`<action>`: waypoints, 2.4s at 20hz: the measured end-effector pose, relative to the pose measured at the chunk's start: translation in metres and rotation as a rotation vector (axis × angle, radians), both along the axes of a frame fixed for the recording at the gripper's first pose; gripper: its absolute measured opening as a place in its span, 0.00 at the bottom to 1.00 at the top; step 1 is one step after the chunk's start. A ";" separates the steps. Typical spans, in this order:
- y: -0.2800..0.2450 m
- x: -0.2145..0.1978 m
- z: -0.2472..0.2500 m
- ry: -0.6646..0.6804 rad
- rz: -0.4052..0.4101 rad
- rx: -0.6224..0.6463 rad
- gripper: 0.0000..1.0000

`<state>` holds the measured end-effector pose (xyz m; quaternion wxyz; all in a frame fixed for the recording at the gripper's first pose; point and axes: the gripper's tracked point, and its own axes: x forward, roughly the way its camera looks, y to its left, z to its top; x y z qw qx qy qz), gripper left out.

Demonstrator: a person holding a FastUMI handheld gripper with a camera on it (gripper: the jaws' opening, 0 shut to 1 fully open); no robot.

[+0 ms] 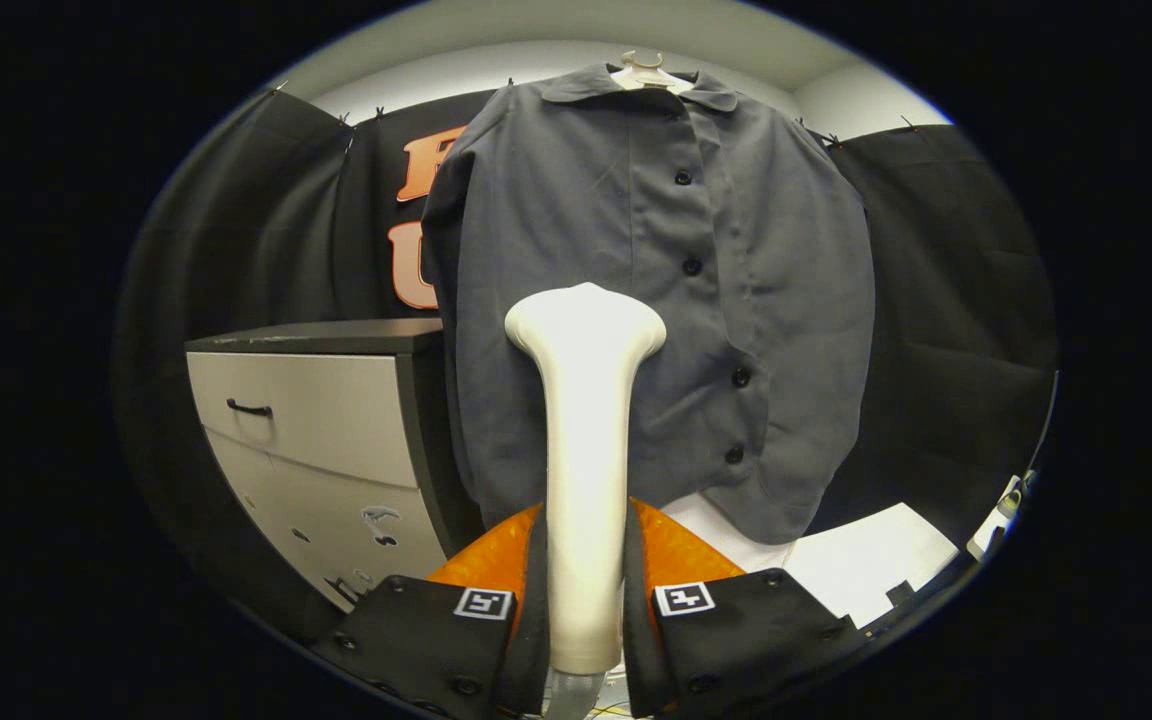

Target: Iron the clothes twice with a garment steamer, once on the left side and once on the right side.

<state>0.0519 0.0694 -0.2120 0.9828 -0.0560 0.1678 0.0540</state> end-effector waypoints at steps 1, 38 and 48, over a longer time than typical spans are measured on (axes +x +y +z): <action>-0.001 -0.002 -0.006 0.013 0.001 -0.008 0.38; -0.130 0.057 0.245 -0.366 -0.064 0.043 0.38; -0.140 0.102 0.229 -0.317 -0.081 0.047 0.38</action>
